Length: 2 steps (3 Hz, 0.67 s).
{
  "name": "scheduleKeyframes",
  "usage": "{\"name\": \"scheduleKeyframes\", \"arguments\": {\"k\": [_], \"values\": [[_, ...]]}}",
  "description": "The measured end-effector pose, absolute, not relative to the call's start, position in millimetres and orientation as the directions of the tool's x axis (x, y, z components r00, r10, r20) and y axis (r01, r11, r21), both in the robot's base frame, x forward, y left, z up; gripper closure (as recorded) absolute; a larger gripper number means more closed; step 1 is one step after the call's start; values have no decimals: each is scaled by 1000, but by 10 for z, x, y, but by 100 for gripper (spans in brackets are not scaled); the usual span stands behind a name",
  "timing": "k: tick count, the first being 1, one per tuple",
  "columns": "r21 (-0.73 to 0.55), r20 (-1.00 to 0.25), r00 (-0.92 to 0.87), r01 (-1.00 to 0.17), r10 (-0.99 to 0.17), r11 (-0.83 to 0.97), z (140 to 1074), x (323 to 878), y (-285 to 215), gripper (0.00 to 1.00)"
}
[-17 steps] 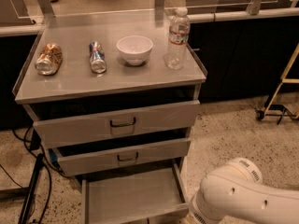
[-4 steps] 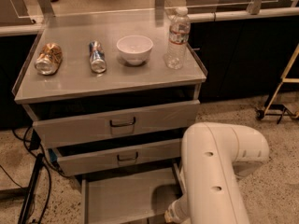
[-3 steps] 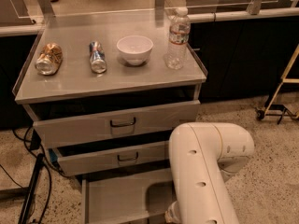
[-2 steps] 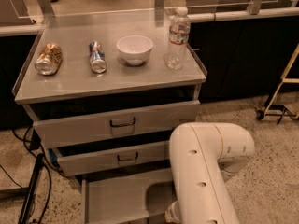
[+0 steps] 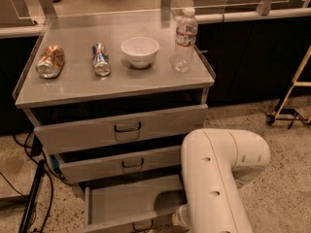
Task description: Close bottom drawer
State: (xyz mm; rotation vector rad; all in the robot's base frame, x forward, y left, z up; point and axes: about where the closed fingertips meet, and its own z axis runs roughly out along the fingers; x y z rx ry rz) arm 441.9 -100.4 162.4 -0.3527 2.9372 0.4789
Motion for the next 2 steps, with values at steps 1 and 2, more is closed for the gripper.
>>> {"name": "scheduleKeyframes", "arguments": {"k": [1,2], "values": [[284,-240,-960,-212,-144,935,1747,4814,-1067,100],[286,-291,-950,-199,-113,937,1886,5092,-1076,100]]}}
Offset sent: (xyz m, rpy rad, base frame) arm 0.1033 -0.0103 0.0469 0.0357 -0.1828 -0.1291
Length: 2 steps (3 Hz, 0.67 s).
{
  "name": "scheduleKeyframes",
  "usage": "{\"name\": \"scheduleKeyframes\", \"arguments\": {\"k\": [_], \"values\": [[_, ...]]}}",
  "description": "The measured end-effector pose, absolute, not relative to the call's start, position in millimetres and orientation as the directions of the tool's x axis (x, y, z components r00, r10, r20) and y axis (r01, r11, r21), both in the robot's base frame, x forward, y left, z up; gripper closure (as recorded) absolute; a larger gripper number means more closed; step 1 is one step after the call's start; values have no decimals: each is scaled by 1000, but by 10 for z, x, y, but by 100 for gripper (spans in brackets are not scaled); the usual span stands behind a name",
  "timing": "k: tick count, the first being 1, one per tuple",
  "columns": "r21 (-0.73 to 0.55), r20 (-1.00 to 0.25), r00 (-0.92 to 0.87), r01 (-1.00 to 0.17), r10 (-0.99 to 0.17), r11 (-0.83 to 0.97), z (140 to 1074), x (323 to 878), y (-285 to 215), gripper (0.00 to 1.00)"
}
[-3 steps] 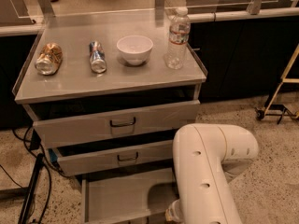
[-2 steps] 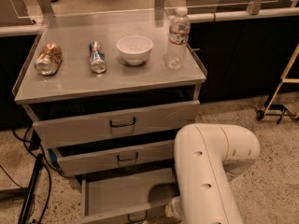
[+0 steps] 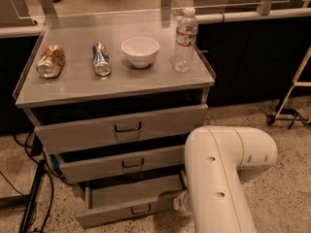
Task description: Close bottom drawer
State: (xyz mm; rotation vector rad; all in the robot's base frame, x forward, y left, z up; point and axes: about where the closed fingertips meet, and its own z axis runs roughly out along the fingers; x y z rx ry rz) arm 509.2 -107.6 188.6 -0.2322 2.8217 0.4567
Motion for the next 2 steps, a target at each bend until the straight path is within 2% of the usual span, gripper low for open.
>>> {"name": "scheduleKeyframes", "arguments": {"k": [2], "values": [[280,-309,-948,-161,-70,946,1871,5289,-1147,100]]}}
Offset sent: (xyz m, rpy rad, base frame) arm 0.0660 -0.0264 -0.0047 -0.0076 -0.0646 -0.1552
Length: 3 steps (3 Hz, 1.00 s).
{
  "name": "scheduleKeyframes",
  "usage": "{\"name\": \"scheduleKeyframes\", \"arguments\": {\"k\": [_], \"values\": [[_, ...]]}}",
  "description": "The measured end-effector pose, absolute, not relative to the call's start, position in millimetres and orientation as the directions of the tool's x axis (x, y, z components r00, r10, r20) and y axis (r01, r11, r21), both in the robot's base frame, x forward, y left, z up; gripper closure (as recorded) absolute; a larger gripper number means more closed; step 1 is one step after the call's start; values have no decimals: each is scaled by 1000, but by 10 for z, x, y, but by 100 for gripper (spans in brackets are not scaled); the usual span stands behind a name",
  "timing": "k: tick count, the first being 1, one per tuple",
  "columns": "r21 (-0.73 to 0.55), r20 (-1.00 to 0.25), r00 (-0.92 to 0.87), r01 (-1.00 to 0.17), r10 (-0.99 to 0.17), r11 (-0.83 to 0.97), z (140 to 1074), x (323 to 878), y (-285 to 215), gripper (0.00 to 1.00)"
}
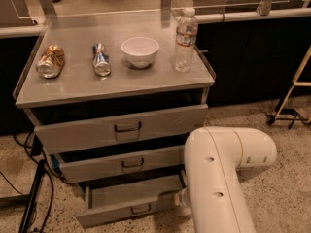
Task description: Close bottom drawer
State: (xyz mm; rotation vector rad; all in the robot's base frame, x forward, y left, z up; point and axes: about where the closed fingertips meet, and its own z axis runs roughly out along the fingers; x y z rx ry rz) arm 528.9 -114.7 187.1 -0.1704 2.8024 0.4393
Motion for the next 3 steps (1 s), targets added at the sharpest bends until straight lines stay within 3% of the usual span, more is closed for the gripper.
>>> {"name": "scheduleKeyframes", "arguments": {"k": [2,3], "values": [[218,-382,-924,-79,11,973,1890,5885,-1354,100],[218,-382,-924,-79,11,973,1890,5885,-1354,100]]}}
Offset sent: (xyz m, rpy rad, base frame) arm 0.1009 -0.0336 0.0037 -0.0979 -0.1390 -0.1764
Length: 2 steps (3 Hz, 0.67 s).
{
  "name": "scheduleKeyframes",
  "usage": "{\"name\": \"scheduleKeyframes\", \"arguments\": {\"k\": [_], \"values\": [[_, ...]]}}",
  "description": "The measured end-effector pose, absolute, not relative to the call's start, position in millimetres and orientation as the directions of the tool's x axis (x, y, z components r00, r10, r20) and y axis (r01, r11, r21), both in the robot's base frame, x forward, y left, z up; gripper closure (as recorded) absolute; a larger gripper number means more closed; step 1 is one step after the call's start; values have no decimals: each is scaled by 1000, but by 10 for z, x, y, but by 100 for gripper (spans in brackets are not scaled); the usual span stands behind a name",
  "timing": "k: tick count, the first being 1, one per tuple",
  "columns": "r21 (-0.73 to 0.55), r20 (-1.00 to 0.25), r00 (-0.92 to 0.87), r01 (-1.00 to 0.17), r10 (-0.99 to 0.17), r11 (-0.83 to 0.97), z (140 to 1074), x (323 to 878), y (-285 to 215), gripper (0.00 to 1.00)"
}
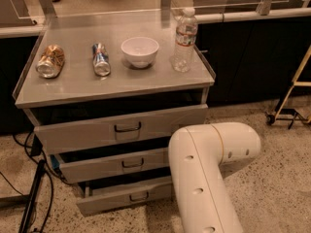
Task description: Close bottom drawer
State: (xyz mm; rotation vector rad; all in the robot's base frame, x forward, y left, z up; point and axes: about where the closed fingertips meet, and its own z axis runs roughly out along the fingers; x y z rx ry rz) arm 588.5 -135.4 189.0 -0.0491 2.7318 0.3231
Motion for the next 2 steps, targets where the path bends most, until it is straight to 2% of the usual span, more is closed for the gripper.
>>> {"name": "scheduleKeyframes", "arguments": {"k": [1,2], "values": [[232,-313,-950,-89,-12,969,1628,5698,-1193,100],[220,-332,-943,-96,-18,971,1662,5757,-1182,100]]}}
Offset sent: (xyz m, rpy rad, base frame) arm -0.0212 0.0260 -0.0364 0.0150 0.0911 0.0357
